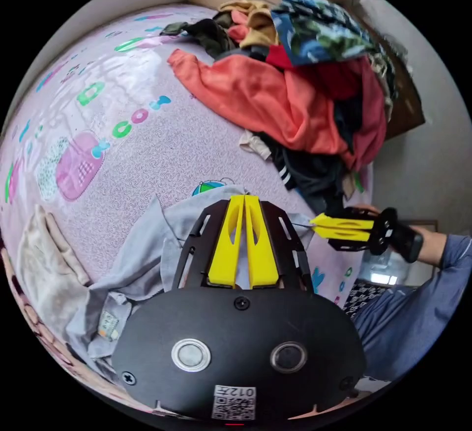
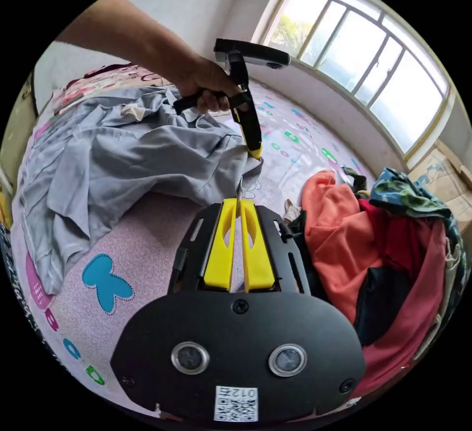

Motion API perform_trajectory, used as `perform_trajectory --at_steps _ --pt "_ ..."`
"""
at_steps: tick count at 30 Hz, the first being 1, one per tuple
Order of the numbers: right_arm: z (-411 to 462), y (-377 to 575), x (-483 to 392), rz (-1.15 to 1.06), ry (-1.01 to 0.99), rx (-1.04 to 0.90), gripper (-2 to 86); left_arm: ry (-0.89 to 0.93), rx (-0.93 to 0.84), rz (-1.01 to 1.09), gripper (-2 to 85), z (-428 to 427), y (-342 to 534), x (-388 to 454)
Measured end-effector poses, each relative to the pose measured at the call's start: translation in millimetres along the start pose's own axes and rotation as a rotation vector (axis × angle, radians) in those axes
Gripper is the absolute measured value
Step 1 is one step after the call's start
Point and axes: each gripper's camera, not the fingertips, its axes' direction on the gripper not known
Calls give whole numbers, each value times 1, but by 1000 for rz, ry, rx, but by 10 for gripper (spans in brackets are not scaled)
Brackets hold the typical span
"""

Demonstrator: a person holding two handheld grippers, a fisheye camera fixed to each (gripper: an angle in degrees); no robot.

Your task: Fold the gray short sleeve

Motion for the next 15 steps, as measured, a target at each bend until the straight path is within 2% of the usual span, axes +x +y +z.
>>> perform_trajectory --at_steps 2,4,7,9,11,15 --pt "-15 12 -17 6 43 -18 18 138 71 -78 0 -12 18 -26" --pt "-15 22 -12 65 32 -91 24 149 103 -93 1 -16 31 -35" --pt "-18 31 20 226 13 -129 40 292 121 -29 3 -16 44 -40" --pt "-16 22 38 272 -43 -107 48 262 105 -3 3 -16 48 -37" --pt "4 7 63 339 -164 -98 57 117 50 39 3 -14 49 -26" --pt "49 -15 82 385 -276 -101 57 69 50 96 3 -16 49 -10"
